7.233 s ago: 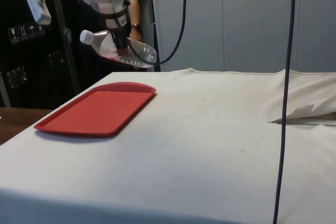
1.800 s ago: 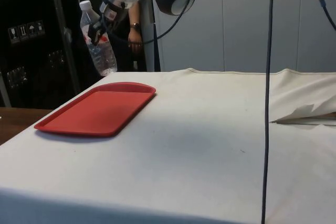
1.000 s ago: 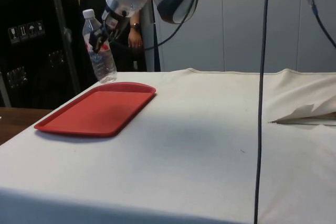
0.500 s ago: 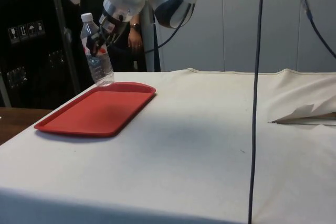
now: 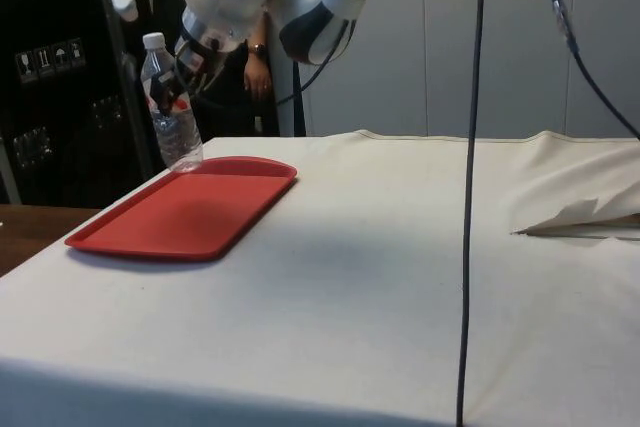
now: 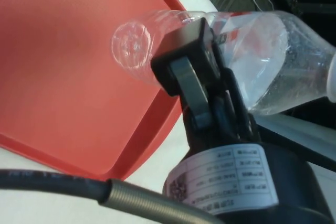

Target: Place the bottle upright on the tray.

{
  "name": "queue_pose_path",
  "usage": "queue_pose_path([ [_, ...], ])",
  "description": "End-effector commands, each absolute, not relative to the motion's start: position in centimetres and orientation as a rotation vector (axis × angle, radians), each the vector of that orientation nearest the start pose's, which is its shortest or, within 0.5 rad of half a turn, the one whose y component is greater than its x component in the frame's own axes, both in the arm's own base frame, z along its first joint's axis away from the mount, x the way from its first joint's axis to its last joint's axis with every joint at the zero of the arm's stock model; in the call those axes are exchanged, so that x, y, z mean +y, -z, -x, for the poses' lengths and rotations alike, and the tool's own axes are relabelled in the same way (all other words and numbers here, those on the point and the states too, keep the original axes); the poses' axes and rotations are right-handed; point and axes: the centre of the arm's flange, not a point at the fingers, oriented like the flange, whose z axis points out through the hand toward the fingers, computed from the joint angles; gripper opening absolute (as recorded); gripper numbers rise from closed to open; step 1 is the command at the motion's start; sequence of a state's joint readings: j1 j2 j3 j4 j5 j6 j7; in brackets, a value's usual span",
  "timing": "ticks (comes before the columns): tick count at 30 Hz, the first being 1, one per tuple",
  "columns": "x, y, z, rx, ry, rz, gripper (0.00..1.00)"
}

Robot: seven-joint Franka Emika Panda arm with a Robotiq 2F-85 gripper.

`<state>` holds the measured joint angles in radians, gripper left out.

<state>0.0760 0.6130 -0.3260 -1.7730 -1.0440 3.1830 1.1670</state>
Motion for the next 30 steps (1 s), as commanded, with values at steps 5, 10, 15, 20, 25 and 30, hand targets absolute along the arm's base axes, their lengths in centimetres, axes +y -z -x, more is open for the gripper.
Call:
queue_pose_path([
  [5, -6.1, -28.3, -69.2, 0.372, 1.321, 3.010, 0.17],
  [10, -5.7, -27.9, -69.8, 0.389, 1.330, 2.999, 0.17],
  [15, -5.4, -28.0, -70.0, 0.397, 1.337, 2.989, 0.17],
  [20, -4.9, -27.8, -70.1, 0.405, 1.335, 2.978, 0.17],
  [25, -4.4, -27.6, -70.1, 0.410, 1.332, 2.971, 0.17],
  [30, -4.0, -27.5, -70.1, 0.416, 1.329, 2.964, 0.17],
])
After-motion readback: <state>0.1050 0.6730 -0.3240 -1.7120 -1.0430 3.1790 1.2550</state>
